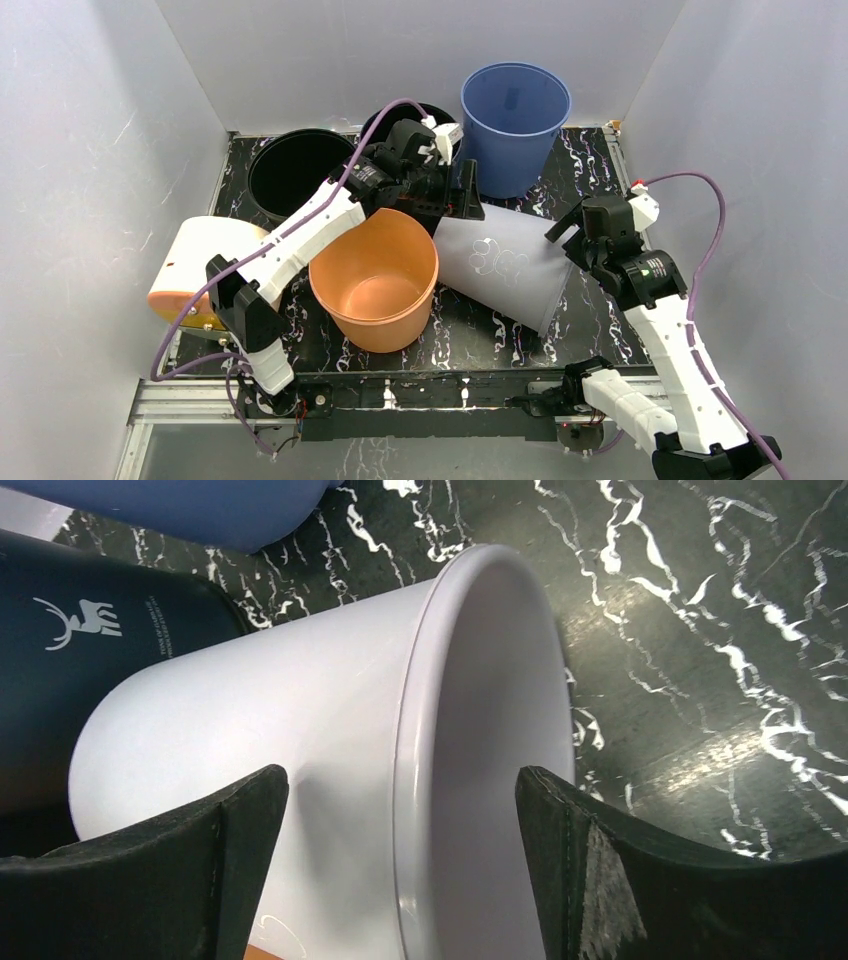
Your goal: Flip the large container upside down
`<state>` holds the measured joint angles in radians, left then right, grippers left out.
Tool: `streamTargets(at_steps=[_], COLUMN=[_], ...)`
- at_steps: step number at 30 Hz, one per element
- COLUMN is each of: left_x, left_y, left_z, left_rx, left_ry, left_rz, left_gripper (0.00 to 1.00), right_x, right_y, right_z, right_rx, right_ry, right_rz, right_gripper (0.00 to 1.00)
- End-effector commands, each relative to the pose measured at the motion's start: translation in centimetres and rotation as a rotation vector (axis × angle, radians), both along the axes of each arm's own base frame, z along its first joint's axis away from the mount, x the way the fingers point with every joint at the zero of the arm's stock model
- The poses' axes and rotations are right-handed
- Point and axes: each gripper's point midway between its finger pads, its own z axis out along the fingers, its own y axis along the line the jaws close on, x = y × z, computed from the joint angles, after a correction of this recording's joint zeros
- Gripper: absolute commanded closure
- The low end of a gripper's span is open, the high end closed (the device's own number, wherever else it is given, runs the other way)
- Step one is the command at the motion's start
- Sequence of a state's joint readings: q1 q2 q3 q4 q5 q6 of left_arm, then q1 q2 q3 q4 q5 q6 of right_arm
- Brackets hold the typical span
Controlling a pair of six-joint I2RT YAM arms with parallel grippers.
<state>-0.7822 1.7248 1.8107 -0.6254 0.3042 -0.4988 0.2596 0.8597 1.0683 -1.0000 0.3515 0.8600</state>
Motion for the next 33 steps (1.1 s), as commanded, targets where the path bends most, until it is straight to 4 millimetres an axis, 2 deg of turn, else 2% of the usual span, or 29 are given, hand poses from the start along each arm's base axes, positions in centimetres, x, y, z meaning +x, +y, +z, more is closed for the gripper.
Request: streamTargets(at_steps=[1, 6, 11, 15, 23, 33], left_x=[1.8, 2.8, 3.0, 3.2, 2.5, 2.3], left_y=[2.2, 3.5, 3.5, 3.3, 1.5, 0.4], left_z=[0.3, -2.0, -3.2, -4.0, -4.9, -6.6], left_rx=[-0.018, -0.009, 0.001, 0.006, -0.049, -0.068], left_ry=[0.027, 0.082, 0.091, 0.096, 0.160, 0.211], left_rz=[0.087, 0.124, 0.107, 0.094, 0.014, -0.035], left_gripper=[0.14, 0.13, 0.12, 0.12, 0.12, 0.13], right_x=[0.0, -0.2, -0.2, -0.2, -0.9, -1.2], right_y=[-1.4, -1.7, -1.5, -1.1, -1.2, -0.9], right_z=[2.5, 3.8, 5.7, 6.4, 4.4, 1.7], right_rx=[-0.085, -0.113, -0.130, -0.136, -0.143, -0.136], right_ry=[-0.038, -0.038, -0.044, -0.025, 0.041, 0.077], right_rz=[-0.012, 0.002, 0.043, 0.078, 0.088, 0.097], right_gripper=[0.15, 0.13, 0.13, 0.16, 0.39, 0.53])
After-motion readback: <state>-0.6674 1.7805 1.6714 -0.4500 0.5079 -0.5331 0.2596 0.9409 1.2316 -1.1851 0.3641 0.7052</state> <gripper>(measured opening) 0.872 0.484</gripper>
